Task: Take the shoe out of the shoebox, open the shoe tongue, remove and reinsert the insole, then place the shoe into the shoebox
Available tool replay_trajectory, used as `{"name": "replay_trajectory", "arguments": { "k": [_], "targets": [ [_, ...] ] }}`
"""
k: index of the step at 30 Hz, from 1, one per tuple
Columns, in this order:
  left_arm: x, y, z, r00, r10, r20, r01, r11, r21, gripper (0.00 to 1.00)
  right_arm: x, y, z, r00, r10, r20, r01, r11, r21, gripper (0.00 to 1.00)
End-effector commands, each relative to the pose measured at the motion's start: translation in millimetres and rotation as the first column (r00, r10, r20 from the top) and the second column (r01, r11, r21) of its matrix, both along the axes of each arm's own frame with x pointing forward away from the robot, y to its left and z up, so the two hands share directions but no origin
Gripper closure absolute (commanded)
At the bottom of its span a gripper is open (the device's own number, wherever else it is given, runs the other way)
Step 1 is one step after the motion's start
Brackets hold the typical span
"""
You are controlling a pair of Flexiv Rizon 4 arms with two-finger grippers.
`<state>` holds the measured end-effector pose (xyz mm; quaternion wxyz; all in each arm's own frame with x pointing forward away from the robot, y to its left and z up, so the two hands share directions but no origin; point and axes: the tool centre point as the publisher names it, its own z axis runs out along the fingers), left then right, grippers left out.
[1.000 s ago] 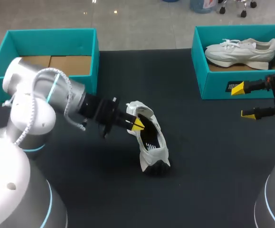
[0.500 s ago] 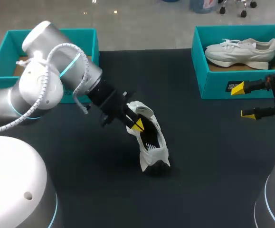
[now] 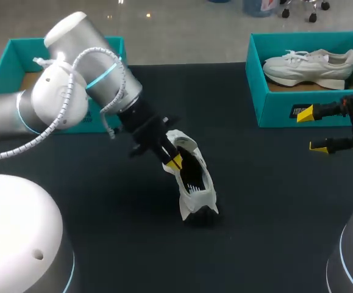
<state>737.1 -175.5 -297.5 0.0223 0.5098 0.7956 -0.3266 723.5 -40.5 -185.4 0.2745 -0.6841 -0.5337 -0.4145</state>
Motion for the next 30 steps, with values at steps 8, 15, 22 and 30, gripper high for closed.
{"name": "replay_trajectory", "arguments": {
  "k": [8,15,22,30],
  "targets": [
    [6.9,-4.2,5.8,0.96,-0.236,0.148,0.153,0.891,0.427,1.0,-0.3,0.4,0.0,1.0,-0.001,-0.002,0.001,1.0,-0.003,0.0],
    [8.1,-15.9,-3.9,0.951,-0.226,0.212,0.103,0.875,0.473,1.0,-0.3,0.4,0.0,1.0,-0.001,-0.002,0.001,1.0,-0.003,0.0],
    [7.5,-29.5,-29.7,0.944,-0.216,0.25,0.08,0.883,0.463,1.0,-0.3,0.4,0.0,1.0,-0.001,-0.002,0.001,1.0,-0.003,0.0],
    [14.5,-32.3,-62.6,0.919,-0.275,0.282,0.122,0.879,0.461,1.0,-0.3,0.4,0.0,1.0,-0.001,-0.002,0.001,1.0,-0.003,0.0]
  ]
}}
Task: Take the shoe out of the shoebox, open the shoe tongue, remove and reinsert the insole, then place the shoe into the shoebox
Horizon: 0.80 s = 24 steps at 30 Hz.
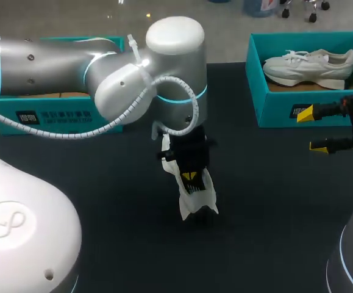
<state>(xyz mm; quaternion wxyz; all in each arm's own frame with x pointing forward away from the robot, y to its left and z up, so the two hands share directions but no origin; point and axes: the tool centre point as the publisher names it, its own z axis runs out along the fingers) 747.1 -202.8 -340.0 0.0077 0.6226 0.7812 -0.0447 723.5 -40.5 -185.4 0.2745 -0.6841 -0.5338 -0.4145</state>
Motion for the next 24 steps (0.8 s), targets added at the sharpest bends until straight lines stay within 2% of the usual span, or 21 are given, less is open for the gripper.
{"name": "replay_trajectory", "arguments": {
  "k": [1,9,18,22,24],
  "targets": [
    [5.2,-5.7,-24.2,0.999,-0.039,0.004,0.039,0.999,-0.023,1.0,-0.3,0.4,0.0,1.0,-0.001,-0.002,0.001,1.0,-0.003,0.0],
    [8.8,-14.1,-46.9,0.993,-0.115,0.022,0.115,0.993,-0.023,1.0,-0.3,0.4,0.0,1.0,-0.001,-0.002,0.001,1.0,-0.003,0.0],
    [7.3,-21.6,-66.5,0.993,-0.118,0.006,0.118,0.993,-0.014,1.0,-0.3,0.4,0.0,1.0,-0.001,-0.002,0.001,1.0,-0.003,0.0],
    [3.9,-20.9,-63.4,0.994,-0.109,0.008,0.11,0.994,-0.011,1.0,-0.3,0.4,0.0,1.0,-0.001,-0.002,0.001,1.0,-0.003,0.0],
    [1.5,-19.9,-53.5,0.994,-0.111,0.02,0.112,0.993,-0.029,1.0,-0.3,0.4,0.0,1.0,-0.001,-0.002,0.001,1.0,-0.003,0.0]
  ]
}}
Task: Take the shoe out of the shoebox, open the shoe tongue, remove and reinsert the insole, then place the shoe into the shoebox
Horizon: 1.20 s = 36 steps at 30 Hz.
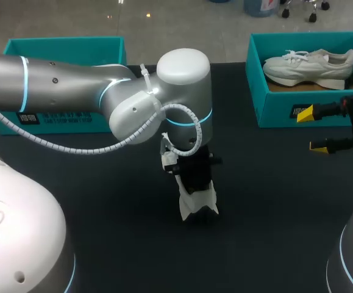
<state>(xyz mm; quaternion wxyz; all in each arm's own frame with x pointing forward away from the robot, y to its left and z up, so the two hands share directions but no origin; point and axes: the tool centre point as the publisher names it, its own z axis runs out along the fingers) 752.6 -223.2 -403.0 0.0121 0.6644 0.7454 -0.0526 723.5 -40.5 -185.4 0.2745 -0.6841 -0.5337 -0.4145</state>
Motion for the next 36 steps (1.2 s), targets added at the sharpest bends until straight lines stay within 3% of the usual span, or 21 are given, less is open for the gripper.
{"name": "replay_trajectory", "arguments": {
  "k": [1,7,24,36],
  "targets": [
    [-4.8,0.6,12.1,1.0,-0.003,0.021,0.003,1.0,-0.015,1.0,-0.3,0.4,0.0,1.0,-0.001,-0.002,0.001,1.0,-0.003,0.0],
    [-16.1,-5.2,25.9,0.999,-0.031,0.04,0.033,0.998,-0.046,1.0,-0.3,0.4,0.0,1.0,-0.001,-0.002,0.001,1.0,-0.003,0.0],
    [-20.7,-4.3,0.9,0.998,-0.035,0.049,0.034,0.999,0.022,1.0,-0.3,0.4,0.0,1.0,-0.001,-0.002,0.001,1.0,-0.003,0.0],
    [12.1,9.4,28.4,0.964,0.034,0.262,-0.058,0.995,0.085,1.0,-0.3,0.4,0.0,1.0,-0.001,-0.002,0.001,1.0,-0.003,0.0]
  ]
}}
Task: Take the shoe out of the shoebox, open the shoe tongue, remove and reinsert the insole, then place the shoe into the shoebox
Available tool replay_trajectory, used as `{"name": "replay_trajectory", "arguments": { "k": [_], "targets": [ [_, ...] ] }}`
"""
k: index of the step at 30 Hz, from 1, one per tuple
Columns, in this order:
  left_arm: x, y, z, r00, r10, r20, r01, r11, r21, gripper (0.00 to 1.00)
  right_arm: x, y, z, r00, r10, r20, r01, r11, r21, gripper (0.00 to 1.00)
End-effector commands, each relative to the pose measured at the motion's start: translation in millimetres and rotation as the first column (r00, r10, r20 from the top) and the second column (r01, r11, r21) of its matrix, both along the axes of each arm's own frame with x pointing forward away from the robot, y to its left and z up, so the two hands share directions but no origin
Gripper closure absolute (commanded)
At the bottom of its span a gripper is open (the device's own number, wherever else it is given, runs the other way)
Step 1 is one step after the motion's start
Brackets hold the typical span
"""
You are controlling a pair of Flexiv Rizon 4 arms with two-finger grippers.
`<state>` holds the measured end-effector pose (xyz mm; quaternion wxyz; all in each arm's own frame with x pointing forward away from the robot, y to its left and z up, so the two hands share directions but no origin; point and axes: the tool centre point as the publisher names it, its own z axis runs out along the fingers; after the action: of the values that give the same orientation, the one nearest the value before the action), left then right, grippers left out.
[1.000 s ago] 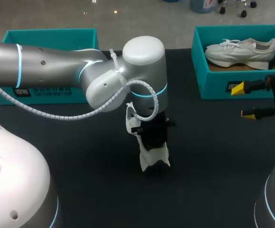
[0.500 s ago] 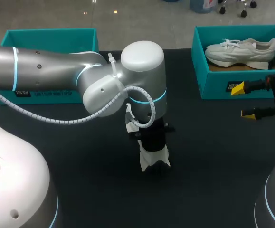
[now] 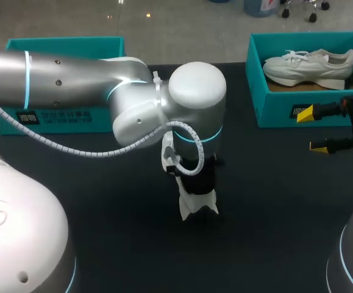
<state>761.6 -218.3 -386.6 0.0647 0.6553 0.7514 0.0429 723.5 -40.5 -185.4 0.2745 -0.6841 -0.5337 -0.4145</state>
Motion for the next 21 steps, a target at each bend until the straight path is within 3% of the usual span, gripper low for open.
{"name": "replay_trajectory", "arguments": {
  "k": [1,6,7,10,21],
  "targets": [
    [7.5,5.2,13.6,0.997,0.026,0.074,-0.027,0.999,0.017,1.0,-0.3,0.4,0.0,1.0,-0.001,-0.002,0.001,1.0,-0.003,0.0],
    [24.1,7.3,20.4,0.99,0.057,0.128,-0.06,0.998,0.021,1.0,-0.3,0.4,0.0,1.0,-0.001,-0.002,0.001,1.0,-0.003,0.0],
    [26.2,7.8,21.6,0.989,0.06,0.137,-0.064,0.998,0.025,0.96,-0.3,0.4,0.0,1.0,-0.001,-0.002,0.001,1.0,-0.003,0.0],
    [28.7,8.8,24.1,0.984,0.072,0.16,-0.078,0.996,0.032,0.0,-0.3,0.4,0.0,1.0,-0.001,-0.002,0.001,1.0,-0.003,0.0],
    [18.4,15.0,34.3,0.976,0.07,0.204,-0.081,0.996,0.047,0.0,-0.3,0.4,0.0,1.0,-0.001,-0.002,0.001,1.0,-0.003,0.0]
  ]
}}
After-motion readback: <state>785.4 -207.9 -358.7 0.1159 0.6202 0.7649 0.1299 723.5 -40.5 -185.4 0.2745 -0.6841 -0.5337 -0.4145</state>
